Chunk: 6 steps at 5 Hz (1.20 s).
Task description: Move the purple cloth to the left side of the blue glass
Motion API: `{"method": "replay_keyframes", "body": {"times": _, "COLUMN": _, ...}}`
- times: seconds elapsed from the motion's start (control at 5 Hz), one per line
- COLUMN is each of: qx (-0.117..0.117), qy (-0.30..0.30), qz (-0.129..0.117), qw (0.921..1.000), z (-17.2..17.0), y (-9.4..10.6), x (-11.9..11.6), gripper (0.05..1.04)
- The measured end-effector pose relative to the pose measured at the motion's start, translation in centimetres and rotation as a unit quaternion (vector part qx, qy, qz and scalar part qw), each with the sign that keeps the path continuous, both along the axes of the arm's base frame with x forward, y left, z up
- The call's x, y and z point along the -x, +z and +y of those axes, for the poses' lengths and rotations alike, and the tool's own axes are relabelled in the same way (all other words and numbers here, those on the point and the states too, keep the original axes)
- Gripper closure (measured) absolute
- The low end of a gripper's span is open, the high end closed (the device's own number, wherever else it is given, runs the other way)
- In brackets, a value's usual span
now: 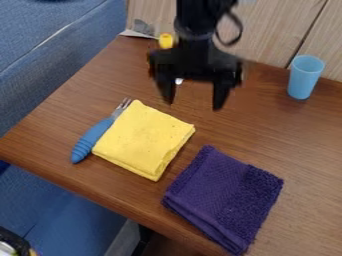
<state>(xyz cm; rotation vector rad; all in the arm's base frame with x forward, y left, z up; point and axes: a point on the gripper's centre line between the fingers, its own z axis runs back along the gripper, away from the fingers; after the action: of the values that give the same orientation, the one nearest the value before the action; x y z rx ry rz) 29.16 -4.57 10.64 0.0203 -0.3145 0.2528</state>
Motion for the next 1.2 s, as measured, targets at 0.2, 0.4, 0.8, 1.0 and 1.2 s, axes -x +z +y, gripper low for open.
{"method": "replay_keyframes", "body": {"times": 0.2, "qx": -0.006, "qy": -0.040, "qz": 0.021, "qw": 0.9990, "z": -0.8, "y": -1.2, "x": 3.1, "gripper": 0.083}}
{"method": "replay_keyframes", "body": {"times": 0.4, "qx": -0.006, "qy": -0.077, "qz": 0.055, "qw": 0.9955, "z": -1.9, "y": -3.0, "x": 5.6, "gripper": 0.083}}
{"method": "replay_keyframes", "body": {"times": 0.8, "qx": -0.016, "qy": -0.135, "qz": 0.095, "qw": 0.9862, "z": -3.6, "y": -6.2, "x": 7.7, "gripper": 0.083}}
{"method": "replay_keyframes", "body": {"times": 1.0, "qx": -0.016, "qy": -0.136, "qz": 0.105, "qw": 0.9850, "z": -4.0, "y": -7.0, "x": 7.1, "gripper": 0.083}}
{"method": "replay_keyframes", "body": {"times": 1.2, "qx": -0.008, "qy": -0.131, "qz": 0.104, "qw": 0.9859, "z": -4.6, "y": -7.2, "x": 5.6, "gripper": 0.082}}
